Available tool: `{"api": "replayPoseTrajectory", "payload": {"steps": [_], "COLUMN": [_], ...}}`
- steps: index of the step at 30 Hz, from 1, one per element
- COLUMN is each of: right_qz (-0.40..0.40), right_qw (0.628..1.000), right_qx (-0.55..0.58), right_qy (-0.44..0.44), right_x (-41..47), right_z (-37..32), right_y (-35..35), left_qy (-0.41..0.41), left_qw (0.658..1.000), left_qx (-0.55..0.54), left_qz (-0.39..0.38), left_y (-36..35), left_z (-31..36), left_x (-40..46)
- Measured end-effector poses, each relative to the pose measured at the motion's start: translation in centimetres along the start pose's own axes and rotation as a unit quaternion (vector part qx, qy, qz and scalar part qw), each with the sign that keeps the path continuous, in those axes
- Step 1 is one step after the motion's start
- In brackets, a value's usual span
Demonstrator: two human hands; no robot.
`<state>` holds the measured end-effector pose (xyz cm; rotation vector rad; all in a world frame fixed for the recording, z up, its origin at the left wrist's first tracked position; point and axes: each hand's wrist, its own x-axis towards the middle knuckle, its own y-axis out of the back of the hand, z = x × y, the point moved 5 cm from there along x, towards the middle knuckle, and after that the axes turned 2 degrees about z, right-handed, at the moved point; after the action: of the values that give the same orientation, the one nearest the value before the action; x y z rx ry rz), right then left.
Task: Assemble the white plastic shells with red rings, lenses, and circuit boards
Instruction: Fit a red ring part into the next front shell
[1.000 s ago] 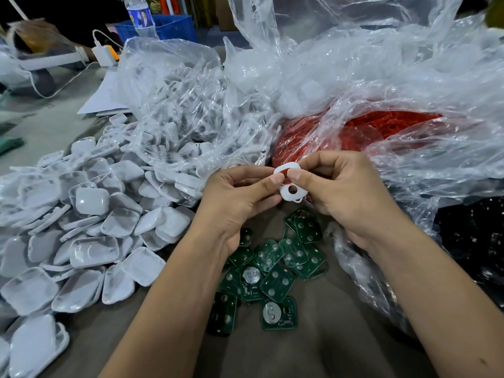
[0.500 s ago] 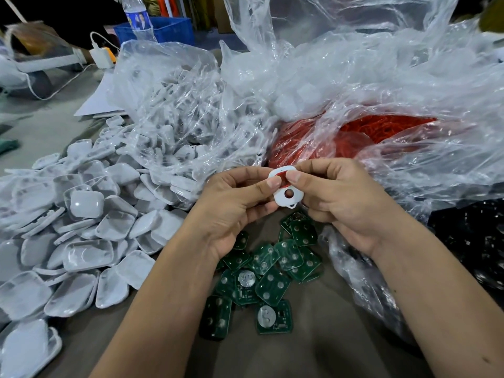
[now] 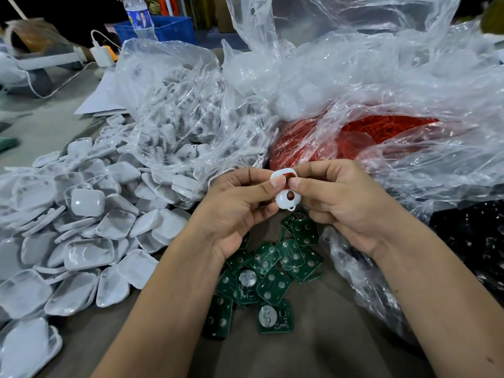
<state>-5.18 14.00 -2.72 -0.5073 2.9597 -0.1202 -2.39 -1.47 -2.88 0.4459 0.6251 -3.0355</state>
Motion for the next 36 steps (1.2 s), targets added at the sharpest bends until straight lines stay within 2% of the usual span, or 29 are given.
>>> {"api": "replayPoseTrajectory", "payload": {"steps": [19, 22, 27, 29, 32, 36], "right_qz": [0.031, 0.051, 0.096, 0.113, 0.164, 0.178], "right_qw": [0.999, 0.998, 0.992, 0.989, 0.955, 0.931], "right_qx": [0.007, 0.02, 0.063, 0.012, -0.173, -0.234], "right_qy": [0.001, 0.021, 0.056, 0.092, 0.178, 0.215], "right_x": [0.2, 0.1, 0.0, -0.1, -0.4, -0.7], "right_z": [0.2, 0.0, -0.5, -0.8, -1.4, -1.9], "right_y": [0.1, 0.2, 0.4, 0.5, 0.5, 0.2], "left_qy": [-0.094, -0.081, -0.011, -0.029, -0.097, -0.157], "left_qw": [0.991, 0.995, 0.998, 0.999, 0.995, 0.986], "left_qx": [0.057, 0.026, -0.056, -0.044, 0.014, 0.03], "left_qz": [0.071, 0.05, 0.001, 0.002, 0.022, 0.052], "left_y": [-0.3, -0.3, 0.1, 0.1, 0.1, -0.1], "left_z": [0.0, 0.2, -0.1, -0.1, 0.1, 0.1], "left_x": [-0.1, -0.1, 0.1, 0.2, 0.1, 0.1]}}
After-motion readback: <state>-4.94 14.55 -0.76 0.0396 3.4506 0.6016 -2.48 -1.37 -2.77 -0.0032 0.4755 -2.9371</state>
